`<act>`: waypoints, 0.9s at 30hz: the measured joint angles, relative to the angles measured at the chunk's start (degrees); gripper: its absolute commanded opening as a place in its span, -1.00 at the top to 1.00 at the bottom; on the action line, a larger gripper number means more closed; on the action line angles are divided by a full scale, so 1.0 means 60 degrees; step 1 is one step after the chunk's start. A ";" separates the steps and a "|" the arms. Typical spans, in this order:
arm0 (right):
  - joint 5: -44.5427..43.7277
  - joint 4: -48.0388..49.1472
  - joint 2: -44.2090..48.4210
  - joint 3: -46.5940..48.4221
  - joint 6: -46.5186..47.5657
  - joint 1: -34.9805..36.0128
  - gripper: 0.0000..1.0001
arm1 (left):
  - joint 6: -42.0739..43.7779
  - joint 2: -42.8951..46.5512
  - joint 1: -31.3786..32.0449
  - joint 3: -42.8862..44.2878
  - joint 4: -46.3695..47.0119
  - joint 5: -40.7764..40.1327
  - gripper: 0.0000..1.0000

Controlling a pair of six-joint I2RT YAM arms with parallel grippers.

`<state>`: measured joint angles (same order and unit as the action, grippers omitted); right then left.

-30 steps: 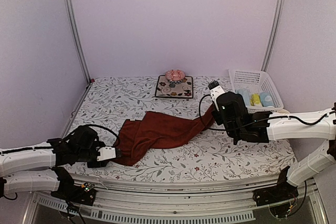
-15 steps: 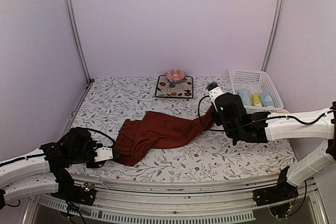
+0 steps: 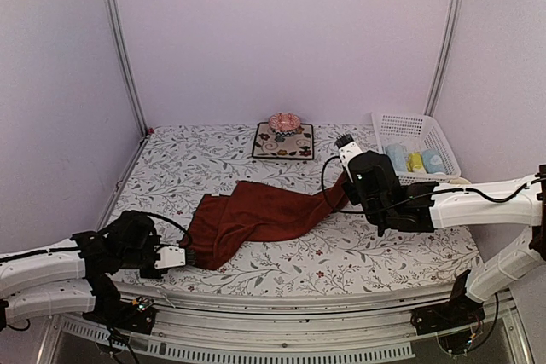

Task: Roll the towels
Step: Pick up the towel from the center of the board.

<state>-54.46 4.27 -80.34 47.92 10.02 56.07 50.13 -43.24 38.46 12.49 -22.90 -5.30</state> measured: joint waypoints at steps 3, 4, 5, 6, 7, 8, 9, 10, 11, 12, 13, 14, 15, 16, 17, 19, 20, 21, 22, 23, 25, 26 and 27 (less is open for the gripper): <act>0.0000 0.0000 0.0000 0.0000 0.0000 0.0000 0.95 | 0.0007 -0.0076 0.0015 0.0000 -0.0018 -0.0015 0.95; 0.0000 0.0004 0.0000 0.0000 0.0004 0.0000 0.95 | 0.0018 -0.0095 0.0018 0.0000 -0.0022 -0.0015 1.00; 0.0000 0.0004 0.0000 0.0000 0.0004 0.0000 0.95 | 0.0033 -0.0098 0.0022 0.0000 -0.0022 -0.0015 1.00; 0.0000 0.0004 -0.0004 0.0000 0.0004 0.0000 0.95 | 0.0029 -0.0098 0.0029 0.0000 -0.0022 -0.0011 1.00; 0.0000 0.0004 -0.0007 0.0000 0.0007 0.0000 0.95 | 0.0047 -0.0095 0.0029 0.0000 -0.0022 -0.0015 1.00; 0.0000 0.0004 -0.0018 0.0000 0.0007 0.0000 0.96 | 0.0047 -0.0091 0.0029 0.0000 -0.0022 -0.0011 1.00; 0.0000 0.0004 -0.0025 0.0000 0.0007 0.0000 0.96 | 0.0040 -0.0073 0.0029 0.0000 -0.0022 -0.0015 1.00; 0.0000 0.0000 -0.0029 0.0000 0.0007 0.0000 0.96 | 0.0036 -0.0040 0.0029 0.0000 -0.0022 -0.0015 1.00; 0.0000 0.0004 -0.0033 0.0000 0.0011 0.0000 0.96 | 0.0036 0.0007 0.0029 0.0004 -0.0022 -0.0022 1.00; 0.0000 0.0004 -0.0033 0.0000 0.0011 0.0000 0.96 | 0.0025 0.0095 0.0029 0.0018 -0.0022 -0.0066 1.00; -0.0004 0.0004 -0.0033 0.0000 0.0011 0.0000 0.96 | 0.0004 0.0200 0.0033 0.0051 -0.0015 -0.0142 1.00; -0.0007 0.0004 -0.0033 0.0000 0.0011 0.0000 0.96 | -0.0044 0.0324 0.0033 0.0120 -0.0011 -0.0255 1.00; -0.0007 0.0004 -0.0029 0.0000 0.0011 0.0000 0.96 | -0.0087 0.0455 0.0033 0.0229 0.0000 -0.0361 1.00; -0.0011 0.0000 -0.0018 0.0000 0.0011 0.0000 0.96 | -0.0127 0.0586 0.0029 0.0375 0.0047 -0.0495 1.00; -0.0011 -0.0004 0.0018 0.0000 0.0011 0.0000 0.96 | -0.0175 0.0718 0.0029 0.0554 0.0127 -0.0627 1.00; -0.0011 -0.0018 0.0189 0.0000 0.0015 0.0000 0.96 | -0.0273 0.0922 0.0026 0.0984 0.0306 -0.0914 1.00; -0.0004 -0.0047 0.0375 0.0000 0.0011 0.0000 0.96 | -0.0321 0.1002 0.0004 0.1257 0.0452 -0.1060 1.00; 0.0000 -0.0069 0.0590 0.0000 0.0004 0.0000 0.96 | -0.0364 0.1060 -0.0047 0.1552 0.0612 -0.1224 1.00; 0.0007 -0.0087 0.0783 0.0000 -0.0004 0.0000 0.96 | -0.0393 0.1100 -0.0091 0.1851 0.0790 -0.1370 1.00; 0.0018 -0.0135 0.1089 0.0004 -0.0015 0.0000 0.96 | -0.0426 0.1107 -0.0157 0.2153 0.0980 -0.1526 1.00; 0.0022 -0.0233 0.1588 0.0044 -0.0036 0.0000 0.96 | -0.0514 0.1096 -0.0342 0.2677 0.1282 -0.1803 1.00; 0.0022 -0.0288 0.1847 0.0076 -0.0044 -0.0004 0.96 | -0.0539 0.1096 -0.0437 0.2889 0.1373 -0.1905 1.00; 0.0022 -0.0324 0.2095 0.0109 -0.0051 -0.0004 0.96 | -0.0561 0.1100 -0.0565 0.3140 0.1490 -0.2022 1.00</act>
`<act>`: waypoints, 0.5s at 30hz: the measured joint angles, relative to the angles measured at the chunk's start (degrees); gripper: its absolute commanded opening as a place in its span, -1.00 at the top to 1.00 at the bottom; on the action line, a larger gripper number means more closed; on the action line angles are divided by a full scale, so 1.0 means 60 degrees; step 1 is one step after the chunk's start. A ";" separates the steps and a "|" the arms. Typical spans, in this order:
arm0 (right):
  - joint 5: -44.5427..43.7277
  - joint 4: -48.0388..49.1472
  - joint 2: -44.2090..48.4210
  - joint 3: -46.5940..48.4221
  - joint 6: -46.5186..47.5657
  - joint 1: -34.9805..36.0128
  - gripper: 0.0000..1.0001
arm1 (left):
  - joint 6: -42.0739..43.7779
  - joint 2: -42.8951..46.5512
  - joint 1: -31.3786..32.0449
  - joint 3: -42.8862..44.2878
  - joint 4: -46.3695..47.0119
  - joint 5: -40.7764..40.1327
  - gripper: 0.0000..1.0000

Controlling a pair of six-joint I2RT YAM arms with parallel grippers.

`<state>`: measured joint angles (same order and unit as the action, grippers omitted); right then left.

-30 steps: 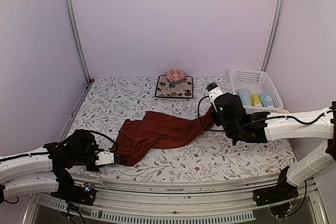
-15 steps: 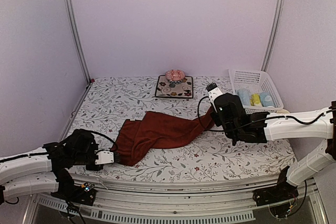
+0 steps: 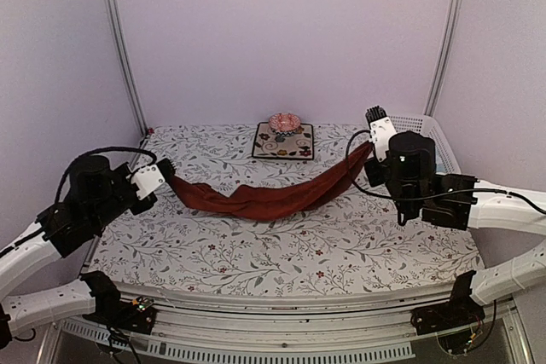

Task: Roll the towels
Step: Pick up the towel from the center of the board.

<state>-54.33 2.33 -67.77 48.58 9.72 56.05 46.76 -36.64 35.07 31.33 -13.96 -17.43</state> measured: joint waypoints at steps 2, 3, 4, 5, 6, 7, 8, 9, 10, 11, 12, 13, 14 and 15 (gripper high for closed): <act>0.0007 -0.0168 0.0372 0.0124 -0.0022 0.0000 0.96 | -0.0018 0.0026 -0.0240 0.0426 0.0248 -0.0219 1.00; 0.0022 -0.0244 0.0528 0.0204 -0.0055 0.0000 0.96 | -0.0015 0.0069 -0.0342 0.0608 0.0335 -0.0306 1.00; 0.0051 -0.0339 0.0637 0.0299 -0.0098 0.0000 0.96 | -0.0011 0.0127 -0.0426 0.0761 0.0441 -0.0430 1.00; 0.0076 -0.0412 0.0703 0.0401 -0.0135 0.0004 0.96 | 0.0015 0.0197 -0.0484 0.0900 0.0528 -0.0568 1.00; 0.0080 -0.0470 0.0725 0.0477 -0.0171 0.0004 0.96 | 0.0025 0.0251 -0.0532 0.1005 0.0612 -0.0707 1.00; 0.0076 -0.0554 0.0732 0.0579 -0.0193 0.0004 0.96 | 0.0062 0.0313 -0.0583 0.1137 0.0685 -0.0867 1.00; 0.0076 -0.0612 0.0732 0.0652 -0.0215 0.0004 0.96 | 0.0102 0.0375 -0.0645 0.1282 0.0754 -0.1020 1.00; 0.0076 -0.0678 0.0732 0.0707 -0.0226 0.0007 0.96 | 0.0157 0.0433 -0.0710 0.1421 0.0834 -0.1144 1.00; 0.0076 -0.0739 0.0736 0.0769 -0.0226 0.0015 0.96 | 0.0219 0.0503 -0.0776 0.1566 0.0914 -0.1264 1.00; 0.0080 -0.0787 0.0743 0.0831 -0.0222 0.0029 0.96 | 0.0255 0.0550 -0.0823 0.1661 0.0969 -0.1344 1.00; 0.0080 -0.0841 0.0758 0.0911 -0.0211 0.0047 0.96 | 0.0313 0.0608 -0.0863 0.1752 0.1053 -0.1472 1.00; 0.0076 -0.0878 0.0780 0.1005 -0.0186 0.0091 0.96 | 0.0397 0.0696 -0.0896 0.1821 0.1140 -0.1577 1.00; 0.0073 -0.0911 0.0801 0.1133 -0.0149 0.0171 0.97 | 0.0477 0.0772 -0.0918 0.1861 0.1249 -0.1694 1.00; 0.0069 -0.0933 0.0820 0.1286 -0.0113 0.0270 0.96 | 0.0572 0.0845 -0.0940 0.1905 0.1319 -0.1800 1.00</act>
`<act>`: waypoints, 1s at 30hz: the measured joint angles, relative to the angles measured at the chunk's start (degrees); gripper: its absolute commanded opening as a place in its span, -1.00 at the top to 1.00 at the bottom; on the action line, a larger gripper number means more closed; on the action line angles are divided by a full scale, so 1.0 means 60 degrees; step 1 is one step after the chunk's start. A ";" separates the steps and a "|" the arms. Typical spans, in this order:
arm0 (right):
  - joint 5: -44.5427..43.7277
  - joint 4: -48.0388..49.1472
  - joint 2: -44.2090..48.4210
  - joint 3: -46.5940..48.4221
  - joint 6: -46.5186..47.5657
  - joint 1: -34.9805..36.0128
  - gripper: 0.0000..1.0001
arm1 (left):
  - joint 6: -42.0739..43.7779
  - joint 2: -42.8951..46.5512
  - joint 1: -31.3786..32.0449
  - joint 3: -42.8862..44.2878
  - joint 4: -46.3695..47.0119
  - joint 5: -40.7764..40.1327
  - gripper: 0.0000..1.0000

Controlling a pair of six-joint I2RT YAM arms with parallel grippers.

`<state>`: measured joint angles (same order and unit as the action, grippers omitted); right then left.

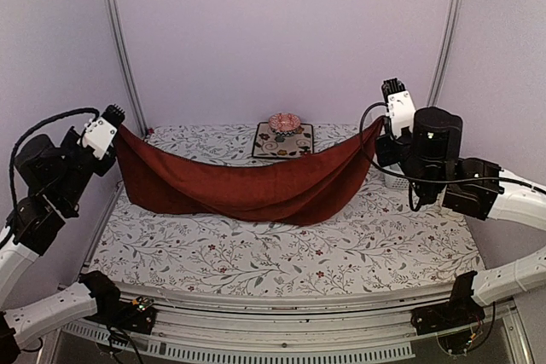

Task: Roll the towels
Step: Flatten out the towel at the center of the board.

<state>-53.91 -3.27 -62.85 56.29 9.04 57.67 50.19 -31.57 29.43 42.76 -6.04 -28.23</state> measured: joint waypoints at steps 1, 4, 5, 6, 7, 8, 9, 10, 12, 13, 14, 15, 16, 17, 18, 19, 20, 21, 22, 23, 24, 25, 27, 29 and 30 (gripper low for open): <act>-0.0011 -0.0004 0.0018 0.0175 0.0073 0.0142 0.96 | 0.0069 0.0040 -0.0015 0.0018 0.0047 -0.0073 1.00; -0.0066 -0.0007 0.0055 0.0678 0.0350 0.0692 0.96 | 0.0160 0.0208 -0.0040 0.0040 -0.0025 -0.0211 1.00; -0.0117 -0.0015 0.0051 0.0790 0.0419 0.0867 0.96 | 0.0146 0.0299 -0.0044 0.0040 -0.0117 -0.0237 1.00; -0.0208 -0.0026 0.0036 0.0889 0.0481 0.1064 0.96 | 0.0120 0.0386 -0.0044 0.0040 -0.0197 -0.0248 1.00; -0.0288 -0.0026 0.0026 0.0933 0.0543 0.1217 0.96 | 0.0076 0.0525 -0.0051 0.0044 -0.0331 -0.0259 1.00; -0.0459 -0.0018 -0.0004 0.0947 0.0634 0.1428 0.96 | 0.0011 0.0688 -0.0051 0.0044 -0.0492 -0.0266 1.00; -0.0616 -0.0022 -0.0051 0.0947 0.0714 0.1643 0.96 | -0.0066 0.0856 -0.0051 0.0051 -0.0637 -0.0266 1.00; -0.0736 -0.0018 -0.0117 0.0947 0.0798 0.1800 0.96 | -0.0135 0.0991 -0.0055 0.0062 -0.0780 -0.0262 1.00; -0.0929 -0.0018 -0.0259 0.0940 0.0889 0.2025 0.96 | -0.0237 0.1246 -0.0055 0.0066 -0.1005 -0.0273 1.00; -0.0980 0.0011 -0.0284 0.0918 0.0896 0.2062 0.96 | -0.0277 0.1311 -0.0055 0.0066 -0.1064 -0.0306 1.00; -0.1071 0.0127 -0.0291 0.0867 0.0911 0.2065 0.97 | -0.0299 0.1319 -0.0058 0.0055 -0.1082 -0.0342 1.00; -0.1177 0.0200 -0.0288 0.0852 0.0936 0.2011 0.97 | -0.0310 0.1257 -0.0062 0.0004 -0.1049 -0.0375 1.00; -0.1206 0.0251 -0.0291 0.0856 0.0933 0.1912 0.97 | -0.0313 0.1129 -0.0080 -0.0062 -0.1020 -0.0401 1.00; -0.1195 0.0204 -0.0291 0.0882 0.0885 0.1741 0.97 | -0.0321 0.0900 -0.0142 -0.0149 -0.0965 -0.0401 1.00; -0.1144 0.0062 -0.0321 0.0947 0.0780 0.1501 0.97 | -0.0346 0.0616 -0.0240 -0.0211 -0.0914 -0.0368 1.00; -0.1060 -0.0168 -0.0412 0.1093 0.0601 0.1147 0.97 | -0.0382 0.0153 -0.0470 -0.0251 -0.0903 -0.0237 1.00; -0.0856 -0.0404 -0.0554 0.1297 0.0368 0.0703 0.97 | -0.0448 -0.0404 -0.0812 -0.0251 -0.0900 0.0011 1.00; -0.0685 -0.0572 -0.0725 0.1475 0.0127 0.0244 0.97 | -0.0565 -0.0980 -0.1257 -0.0244 -0.0896 0.0361 1.00; -0.0543 -0.0663 -0.0874 0.1574 -0.0047 -0.0087 0.97 | -0.0652 -0.1366 -0.1683 -0.0240 -0.0900 0.0634 1.00; -0.0382 -0.0776 -0.1049 0.1657 -0.0222 -0.0470 0.97 | -0.0772 -0.1905 -0.2248 -0.0226 -0.0896 0.1064 1.00; -0.0248 -0.0900 -0.1235 0.1716 -0.0390 -0.0765 0.97 | -0.0860 -0.2426 -0.2812 -0.0211 -0.0903 0.1446 1.00; -0.0117 -0.1042 -0.1443 0.1774 -0.0506 -0.1016 0.97 | -0.0962 -0.2863 -0.3322 -0.0178 -0.0907 0.1778 1.00; 0.0149 -0.1282 -0.1843 0.1905 -0.0714 -0.1377 0.97 | -0.1147 -0.3632 -0.3971 0.0066 -0.0918 0.2437 1.00; 0.0506 -0.1545 -0.2240 0.2076 -0.0903 -0.1752 0.97 | -0.1282 -0.4204 -0.4717 0.0433 -0.0914 0.2874 1.00; 0.0648 -0.1610 -0.2368 0.2131 -0.0947 -0.1891 0.97 | -0.1355 -0.4466 -0.4987 0.0681 -0.0903 0.3206 1.00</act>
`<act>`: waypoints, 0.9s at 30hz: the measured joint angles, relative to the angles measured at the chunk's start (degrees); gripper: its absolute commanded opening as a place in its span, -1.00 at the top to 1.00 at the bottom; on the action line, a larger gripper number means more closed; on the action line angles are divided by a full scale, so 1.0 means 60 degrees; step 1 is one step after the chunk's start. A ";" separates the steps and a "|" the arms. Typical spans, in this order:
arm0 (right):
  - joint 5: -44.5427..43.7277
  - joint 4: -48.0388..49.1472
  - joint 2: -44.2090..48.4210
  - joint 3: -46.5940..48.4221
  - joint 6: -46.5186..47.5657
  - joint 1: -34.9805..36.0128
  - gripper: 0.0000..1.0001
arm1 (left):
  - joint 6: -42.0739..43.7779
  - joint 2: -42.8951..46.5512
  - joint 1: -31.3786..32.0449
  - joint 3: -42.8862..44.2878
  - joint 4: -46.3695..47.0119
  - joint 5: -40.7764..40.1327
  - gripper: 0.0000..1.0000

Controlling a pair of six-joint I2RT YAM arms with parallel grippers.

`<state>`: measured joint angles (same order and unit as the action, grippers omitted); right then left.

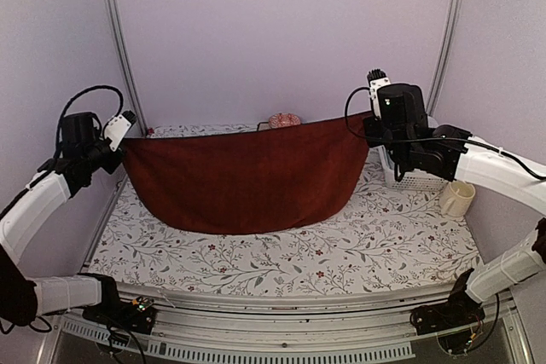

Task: Roll the towels
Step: Flatten out the towel at the center of the board.

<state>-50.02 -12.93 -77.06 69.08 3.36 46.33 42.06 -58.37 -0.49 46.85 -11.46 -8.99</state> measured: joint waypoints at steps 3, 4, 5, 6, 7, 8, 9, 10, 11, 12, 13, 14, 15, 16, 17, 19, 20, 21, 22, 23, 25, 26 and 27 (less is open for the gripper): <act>0.0386 -0.0069 -0.0080 0.0073 -0.0062 -0.0237 0.97 | -0.0087 -0.0321 -0.0510 0.0466 0.0124 0.0692 1.00; 0.0543 -0.0076 -0.0080 0.0146 -0.0066 -0.0251 0.97 | -0.0091 -0.0295 -0.0616 0.0521 0.0200 0.0936 1.00; 0.0714 -0.0069 -0.0076 0.0222 -0.0062 -0.0251 0.97 | -0.0087 -0.0226 -0.0692 0.0543 0.0237 0.1104 1.00; 0.0863 -0.0051 -0.0055 0.0262 -0.0055 -0.0222 0.97 | -0.0080 -0.0106 -0.0750 0.0546 0.0251 0.1275 1.00; 0.1020 -0.0022 -0.0004 0.0266 0.0007 -0.0149 0.97 | -0.0055 0.0062 -0.0790 0.0543 0.0244 0.1464 1.00; 0.1118 -0.0022 0.0044 0.0266 0.0066 -0.0058 0.97 | -0.0033 0.0229 -0.0812 0.0539 0.0233 0.1603 1.00; 0.1202 -0.0015 0.0091 0.0266 0.0131 0.0066 0.97 | -0.0011 0.0477 -0.0823 0.0532 0.0226 0.1759 1.00; 0.1242 -0.0015 0.0146 0.0262 0.0168 0.0222 0.97 | 0.0018 0.0790 -0.0827 0.0503 0.0226 0.1927 1.00; 0.1260 -0.0018 0.0211 0.0262 0.0229 0.0437 0.97 | 0.0058 0.1217 -0.0831 0.0444 0.0211 0.2106 1.00; 0.1260 -0.0018 0.0262 0.0259 0.0255 0.0616 0.97 | 0.0069 0.1515 -0.0831 0.0412 0.0211 0.2208 1.00; 0.1202 -0.0026 0.0335 0.0244 0.0270 0.0871 0.97 | 0.0098 0.1880 -0.0831 0.0357 0.0211 0.2313 1.00; 0.1111 -0.0036 0.0419 0.0222 0.0277 0.1140 0.96 | 0.0127 0.2251 -0.0834 0.0270 0.0200 0.2408 1.00; 0.0987 -0.0062 0.0510 0.0211 0.0270 0.1457 0.97 | 0.0157 0.2561 -0.0834 0.0178 0.0178 0.2444 1.00; 0.0860 -0.0091 0.0605 0.0197 0.0259 0.1752 0.97 | 0.0171 0.2918 -0.0838 0.0055 0.0109 0.2488 1.00; 0.0652 -0.0142 0.0714 0.0178 0.0222 0.2131 0.97 | 0.0197 0.3279 -0.0838 -0.0080 0.0004 0.2506 1.00; 0.0277 -0.0310 0.0951 0.0168 0.0084 0.2852 0.97 | 0.0226 0.3993 -0.0838 -0.0346 -0.0262 0.2510 1.00; 0.0127 -0.0386 0.1045 0.0168 0.0033 0.3104 0.97 | 0.0233 0.4320 -0.0838 -0.0437 -0.0426 0.2510 1.00; -0.0066 -0.0474 0.1162 0.0168 -0.0040 0.3402 0.97 | 0.0233 0.4623 -0.0838 -0.0477 -0.0645 0.2510 1.00; -0.0255 -0.0539 0.1253 0.0168 -0.0117 0.3617 0.97 | 0.0229 0.4892 -0.0838 -0.0474 -0.0841 0.2510 1.00; -0.0448 -0.0590 0.1326 0.0168 -0.0175 0.3767 0.97 | 0.0215 0.5115 -0.0838 -0.0412 -0.1053 0.2503 1.00; -0.0787 -0.0652 0.1373 0.0168 -0.0339 0.3923 0.97 | 0.0168 0.5242 -0.0838 -0.0200 -0.1351 0.2499 1.00; -0.0918 -0.0667 0.1377 0.0168 -0.0415 0.3960 0.97 | 0.0146 0.5220 -0.0838 -0.0109 -0.1417 0.2488 1.00; -0.1038 -0.0674 0.1373 0.0168 -0.0466 0.3967 0.97 | 0.0124 0.5173 -0.0838 -0.0066 -0.1461 0.2470 1.00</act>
<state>-56.25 -16.97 -68.82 70.08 0.56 70.13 42.81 -27.33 -5.52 46.46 -20.23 5.82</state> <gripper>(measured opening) 0.019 0.007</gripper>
